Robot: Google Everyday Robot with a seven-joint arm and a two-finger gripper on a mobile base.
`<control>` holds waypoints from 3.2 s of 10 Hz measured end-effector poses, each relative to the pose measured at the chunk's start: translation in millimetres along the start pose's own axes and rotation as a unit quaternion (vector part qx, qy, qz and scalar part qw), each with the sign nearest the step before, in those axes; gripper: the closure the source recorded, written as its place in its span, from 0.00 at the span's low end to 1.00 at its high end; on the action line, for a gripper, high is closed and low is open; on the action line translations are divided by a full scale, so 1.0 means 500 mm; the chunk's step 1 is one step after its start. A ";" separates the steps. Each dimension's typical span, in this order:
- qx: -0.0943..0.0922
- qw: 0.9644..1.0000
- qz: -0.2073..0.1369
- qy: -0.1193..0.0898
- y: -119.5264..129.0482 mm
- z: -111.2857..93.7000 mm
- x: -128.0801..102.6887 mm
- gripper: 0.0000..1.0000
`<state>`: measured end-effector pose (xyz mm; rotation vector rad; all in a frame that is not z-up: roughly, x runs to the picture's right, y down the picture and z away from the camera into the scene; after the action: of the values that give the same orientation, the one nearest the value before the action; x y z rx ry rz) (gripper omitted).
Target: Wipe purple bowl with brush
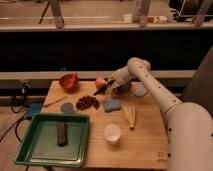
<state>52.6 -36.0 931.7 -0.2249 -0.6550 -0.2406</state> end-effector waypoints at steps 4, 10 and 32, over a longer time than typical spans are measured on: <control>0.008 1.000 0.019 -0.003 0.014 -0.018 0.055 1.00; 0.012 1.000 -0.005 -0.010 -0.026 0.005 0.058 1.00; -0.047 0.999 0.026 -0.009 0.054 -0.051 0.064 1.00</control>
<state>99.7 -22.5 928.4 -0.3344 -0.6553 -0.2202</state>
